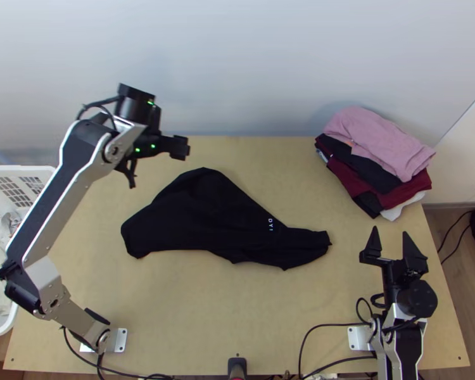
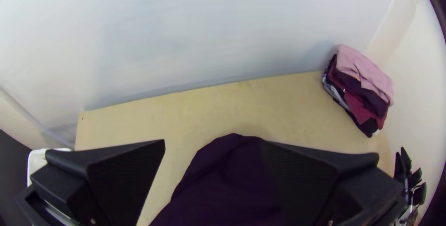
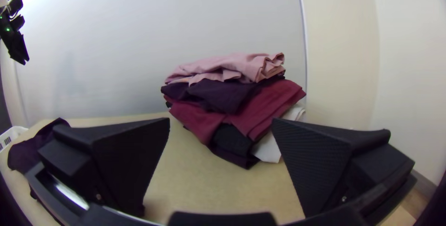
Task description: Fold the t-shirt
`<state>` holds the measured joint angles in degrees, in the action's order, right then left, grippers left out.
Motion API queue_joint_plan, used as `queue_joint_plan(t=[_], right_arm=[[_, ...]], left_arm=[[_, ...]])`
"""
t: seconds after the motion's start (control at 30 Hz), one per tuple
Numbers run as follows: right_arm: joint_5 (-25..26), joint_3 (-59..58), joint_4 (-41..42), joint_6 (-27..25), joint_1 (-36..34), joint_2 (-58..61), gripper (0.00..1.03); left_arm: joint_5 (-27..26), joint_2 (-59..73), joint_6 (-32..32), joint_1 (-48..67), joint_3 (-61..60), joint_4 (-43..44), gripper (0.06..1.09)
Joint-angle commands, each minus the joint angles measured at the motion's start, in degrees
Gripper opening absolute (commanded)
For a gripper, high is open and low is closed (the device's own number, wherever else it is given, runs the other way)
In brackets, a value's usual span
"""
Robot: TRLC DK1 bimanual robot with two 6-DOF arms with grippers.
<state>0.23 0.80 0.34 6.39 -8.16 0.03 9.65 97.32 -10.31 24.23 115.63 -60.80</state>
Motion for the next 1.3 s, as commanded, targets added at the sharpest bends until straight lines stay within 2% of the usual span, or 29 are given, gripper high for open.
queue_joint_plan(t=[0.0,0.1,0.23,0.43,0.6,0.67,0.77,0.9,1.0,1.1,1.17,1.27], right_arm=[[0.39,-0.18,-1.31,0.64,0.17,-0.03,0.99],[0.30,0.17,-1.57,0.99,0.96,0.32,0.99],[-4.27,5.97,-7.02,5.91,2.63,4.80,0.98],[-7.79,14.85,-14.14,6.61,5.09,13.68,0.98],[-9.11,26.10,-22.84,12.50,8.69,26.42,0.98],[-11.39,29.70,-25.91,17.25,8.34,31.34,0.98],[-15.26,33.39,-31.89,21.03,8.08,37.50,0.98],[-17.28,35.85,-37.52,26.39,10.01,42.15,0.98],[-18.95,36.29,-42.35,29.47,10.80,46.81,0.98],[-20.00,37.00,-47.27,30.17,10.80,53.93,0.98],[-20.44,36.82,-47.45,32.10,10.45,55.78,0.98],[-25.01,36.56,-47.45,33.77,9.75,57.98,0.98]], left_arm=[[-0.60,-1.69,-0.86,-0.94,-0.32,-0.82,1.05],[-0.60,-1.87,-1.21,-0.94,-0.50,-0.82,1.05],[-0.60,-1.78,-1.21,-0.94,-0.50,-0.46,1.05],[-0.60,-1.43,-1.56,-0.94,-0.50,0.06,1.05],[-0.68,-1.08,-1.74,-0.85,-0.50,0.59,1.05],[-0.68,-0.99,-1.74,-0.85,-0.50,0.94,1.05],[-0.68,-0.81,-2.26,-0.85,-0.59,1.03,1.05],[-0.68,-0.81,-2.53,-0.85,-0.85,1.03,1.05],[-0.68,-0.90,-2.44,-0.94,-0.76,1.03,1.05],[-0.68,-0.99,-2.35,-1.29,-0.85,1.03,1.05],[-0.68,-0.99,-2.35,-1.46,-0.76,1.12,1.05],[-0.68,-0.90,-2.35,-1.55,-0.85,1.38,1.05]])
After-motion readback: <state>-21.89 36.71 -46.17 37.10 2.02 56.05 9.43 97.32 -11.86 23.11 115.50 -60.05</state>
